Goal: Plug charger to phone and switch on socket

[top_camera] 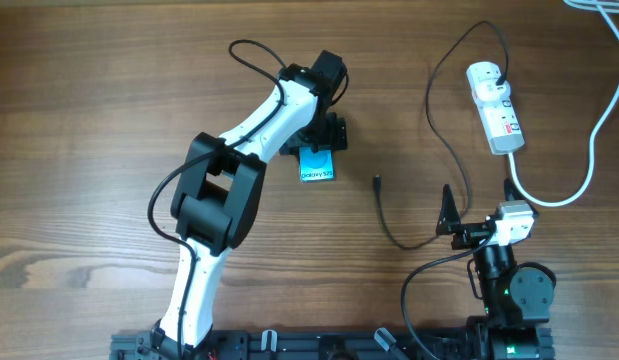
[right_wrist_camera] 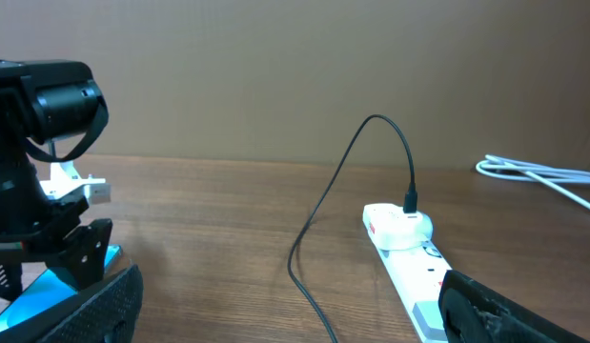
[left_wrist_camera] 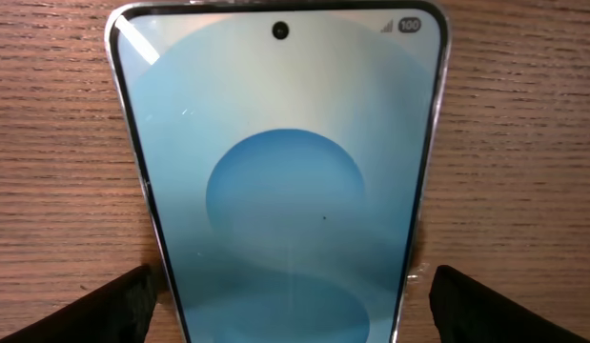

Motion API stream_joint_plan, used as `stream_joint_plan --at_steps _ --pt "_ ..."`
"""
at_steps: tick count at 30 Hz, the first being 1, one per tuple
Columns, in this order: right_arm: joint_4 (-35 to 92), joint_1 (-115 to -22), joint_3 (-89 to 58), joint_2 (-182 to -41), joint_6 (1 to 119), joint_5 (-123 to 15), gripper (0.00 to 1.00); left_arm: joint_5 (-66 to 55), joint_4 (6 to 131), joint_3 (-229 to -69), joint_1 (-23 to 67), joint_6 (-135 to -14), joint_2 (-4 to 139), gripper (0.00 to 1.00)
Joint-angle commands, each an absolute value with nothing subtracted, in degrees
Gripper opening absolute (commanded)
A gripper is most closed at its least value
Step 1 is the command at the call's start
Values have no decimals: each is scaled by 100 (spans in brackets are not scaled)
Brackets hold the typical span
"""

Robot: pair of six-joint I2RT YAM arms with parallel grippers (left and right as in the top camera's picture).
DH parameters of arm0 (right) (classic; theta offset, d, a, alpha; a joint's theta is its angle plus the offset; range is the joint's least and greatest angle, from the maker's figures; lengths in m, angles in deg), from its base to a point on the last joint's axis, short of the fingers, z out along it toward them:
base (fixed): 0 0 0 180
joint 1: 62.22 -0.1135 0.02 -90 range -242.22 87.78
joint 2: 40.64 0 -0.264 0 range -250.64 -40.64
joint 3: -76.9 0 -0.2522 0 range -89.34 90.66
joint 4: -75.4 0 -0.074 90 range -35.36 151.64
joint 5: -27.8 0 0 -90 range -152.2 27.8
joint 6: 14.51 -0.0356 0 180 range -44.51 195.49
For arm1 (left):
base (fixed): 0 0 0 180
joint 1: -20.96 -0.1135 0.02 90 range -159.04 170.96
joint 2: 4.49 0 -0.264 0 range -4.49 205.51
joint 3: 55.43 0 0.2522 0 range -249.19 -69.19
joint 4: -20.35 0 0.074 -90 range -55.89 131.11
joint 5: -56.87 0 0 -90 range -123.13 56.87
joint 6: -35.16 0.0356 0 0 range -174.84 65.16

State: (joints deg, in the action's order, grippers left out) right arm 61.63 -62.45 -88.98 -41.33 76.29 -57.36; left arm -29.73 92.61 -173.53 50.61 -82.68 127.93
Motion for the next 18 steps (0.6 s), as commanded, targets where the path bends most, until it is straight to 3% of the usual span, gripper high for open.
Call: stream_joint_plan --at_steps 1,4,18 --pt "6176 -6264 -8902 -4122 7692 -5773 100 -2995 9326 -17226 5172 -8300 12988 100" --pt "6176 -6264 -8902 -4122 7692 -5773 100 -3384 9324 -17226 5238 -8899 12988 100" --pt "6176 -6264 -8902 -4122 7695 -5773 100 -3316 9276 -17226 5247 -8880 12990 100"
